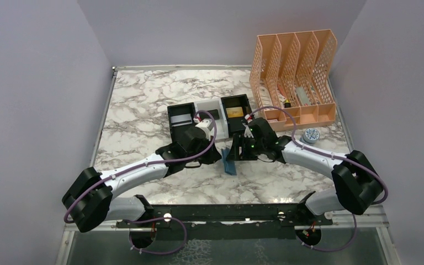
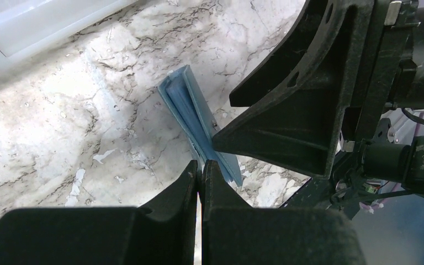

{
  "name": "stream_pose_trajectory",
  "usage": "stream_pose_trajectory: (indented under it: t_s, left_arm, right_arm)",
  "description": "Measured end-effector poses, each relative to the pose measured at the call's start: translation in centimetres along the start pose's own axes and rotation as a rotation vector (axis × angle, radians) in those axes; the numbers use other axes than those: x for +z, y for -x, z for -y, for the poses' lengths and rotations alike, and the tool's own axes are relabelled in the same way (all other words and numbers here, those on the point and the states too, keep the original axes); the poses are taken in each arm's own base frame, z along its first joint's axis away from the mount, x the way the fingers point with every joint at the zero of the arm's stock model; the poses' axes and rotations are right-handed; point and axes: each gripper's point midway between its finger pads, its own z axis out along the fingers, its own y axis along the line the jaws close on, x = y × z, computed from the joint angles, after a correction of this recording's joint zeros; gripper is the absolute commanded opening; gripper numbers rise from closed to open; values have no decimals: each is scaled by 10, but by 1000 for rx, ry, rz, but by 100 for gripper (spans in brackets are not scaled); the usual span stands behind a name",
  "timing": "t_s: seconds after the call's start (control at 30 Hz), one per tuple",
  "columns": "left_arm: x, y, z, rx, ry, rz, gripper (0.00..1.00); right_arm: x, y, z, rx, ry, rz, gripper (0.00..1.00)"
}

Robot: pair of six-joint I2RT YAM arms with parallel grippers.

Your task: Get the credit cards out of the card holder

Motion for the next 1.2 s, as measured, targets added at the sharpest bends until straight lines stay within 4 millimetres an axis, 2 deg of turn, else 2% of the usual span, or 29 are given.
stream_pose_trajectory:
  t_s: [0.2,0.33,0.43,0.57,0.83,1.03,1.1,1.2]
  left_arm:
    - [0,5,4,9,-10,7,0]
    - [0,4,4,10,-11,4,0]
    - [0,4,4,10,-10,5,0]
    - [0,4,4,10,-10,4,0]
    - [-5,6,6,12,-15,11,0]
    - [-10,1,3,16,0,-8,0]
    - [-12,1,3,19,0,-8,0]
    - [-15,2,3,24,-1,-9,0]
  right_arm:
    - [4,1,-14,-31,59,-49,62]
    - [6,-2,-13,-34,64,-68,62]
    - [6,-3,-12,-37,58,-70,58]
    - [6,-3,-4,-30,15,-63,50]
    - [-8,5,12,-30,-76,26,46]
    - [-9,-5,23,-6,-110,26,41]
    - [-9,-6,28,7,-136,29,41]
    - [-16,-6,34,12,-150,70,48]
